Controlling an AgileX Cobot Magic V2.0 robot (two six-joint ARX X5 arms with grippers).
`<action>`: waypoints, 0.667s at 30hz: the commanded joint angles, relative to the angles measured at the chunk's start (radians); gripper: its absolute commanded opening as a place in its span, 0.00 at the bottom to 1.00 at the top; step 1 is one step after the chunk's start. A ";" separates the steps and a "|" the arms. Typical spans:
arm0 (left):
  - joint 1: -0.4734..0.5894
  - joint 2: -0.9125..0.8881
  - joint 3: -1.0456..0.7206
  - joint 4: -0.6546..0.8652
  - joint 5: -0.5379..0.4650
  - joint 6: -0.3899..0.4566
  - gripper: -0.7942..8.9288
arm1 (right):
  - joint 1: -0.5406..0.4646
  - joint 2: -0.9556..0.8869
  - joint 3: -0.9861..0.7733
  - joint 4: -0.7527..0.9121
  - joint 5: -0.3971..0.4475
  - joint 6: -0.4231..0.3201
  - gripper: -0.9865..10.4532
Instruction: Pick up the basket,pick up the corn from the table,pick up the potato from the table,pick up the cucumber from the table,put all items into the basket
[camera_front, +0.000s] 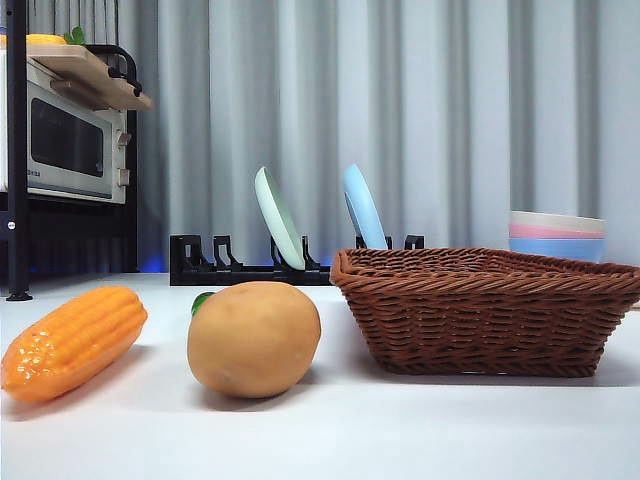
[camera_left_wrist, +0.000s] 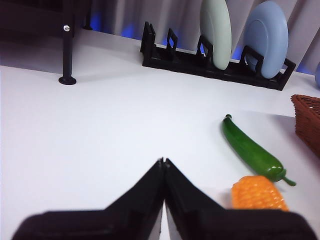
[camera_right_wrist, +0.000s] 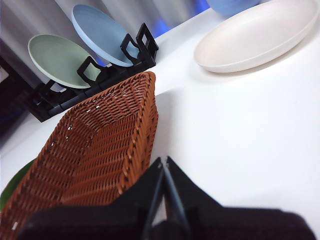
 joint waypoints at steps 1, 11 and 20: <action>0.003 0.033 0.072 0.003 -0.001 -0.007 0.08 | 0.000 0.044 0.059 0.013 0.002 -0.003 0.08; 0.003 0.371 0.367 -0.021 0.031 -0.002 0.08 | 0.000 0.367 0.314 0.013 0.001 -0.121 0.08; 0.003 0.735 0.652 -0.200 0.267 0.095 0.08 | 0.000 0.722 0.598 -0.105 -0.079 -0.248 0.08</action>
